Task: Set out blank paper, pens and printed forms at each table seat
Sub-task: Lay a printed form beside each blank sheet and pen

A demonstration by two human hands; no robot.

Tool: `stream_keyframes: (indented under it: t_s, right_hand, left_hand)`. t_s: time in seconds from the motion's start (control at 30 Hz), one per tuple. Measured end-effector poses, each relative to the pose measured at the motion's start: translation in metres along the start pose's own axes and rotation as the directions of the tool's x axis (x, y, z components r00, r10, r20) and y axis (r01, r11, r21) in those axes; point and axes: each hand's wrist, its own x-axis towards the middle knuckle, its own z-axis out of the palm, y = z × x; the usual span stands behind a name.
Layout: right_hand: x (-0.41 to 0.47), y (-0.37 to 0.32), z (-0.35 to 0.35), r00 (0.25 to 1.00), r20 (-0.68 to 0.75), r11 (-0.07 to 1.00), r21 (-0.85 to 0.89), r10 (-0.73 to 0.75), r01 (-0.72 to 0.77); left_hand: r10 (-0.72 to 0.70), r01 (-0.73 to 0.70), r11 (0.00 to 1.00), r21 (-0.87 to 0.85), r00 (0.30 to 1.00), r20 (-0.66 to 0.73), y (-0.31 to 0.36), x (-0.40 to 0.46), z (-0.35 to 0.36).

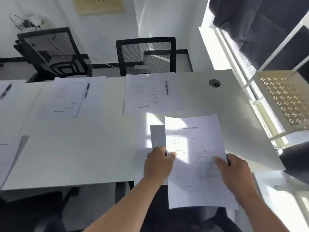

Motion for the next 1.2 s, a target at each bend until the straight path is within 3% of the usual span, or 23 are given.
stream_keyframes:
  t_s: [0.4,0.57,0.73,0.93,1.03,1.2]
  right_hand:
    - [0.087,0.024,0.049,1.0,0.027,0.987,-0.16,-0.012,0.017]
    - [0.104,0.034,0.061,0.999,0.024,0.954,-0.299,-0.021,0.027]
    - [0.111,0.04,0.068,0.992,-0.007,0.908,-0.405,-0.124,0.111]
    - [0.119,0.047,0.069,0.979,-0.004,0.86,-0.478,-0.203,0.177]
    - [0.122,0.05,0.068,0.985,-0.008,0.86,-0.487,-0.175,0.149]
    - [0.117,0.049,0.069,0.981,-0.081,0.86,-0.497,-0.178,0.115]
  left_hand:
    - [0.037,-0.037,0.977,0.21,0.999,0.001,-0.028,0.081,0.025]
    - [0.095,-0.087,0.888,0.45,0.995,0.006,-0.028,0.096,0.033]
    - [0.127,-0.112,0.802,0.587,0.992,0.015,-0.034,0.107,0.037]
    - [0.16,-0.121,0.763,0.636,0.987,-0.005,-0.032,0.111,0.036]
    - [0.167,-0.128,0.765,0.632,0.986,-0.002,-0.031,0.109,0.033]
    - [0.296,-0.216,0.861,0.461,0.949,-0.11,-0.05,0.106,0.019]
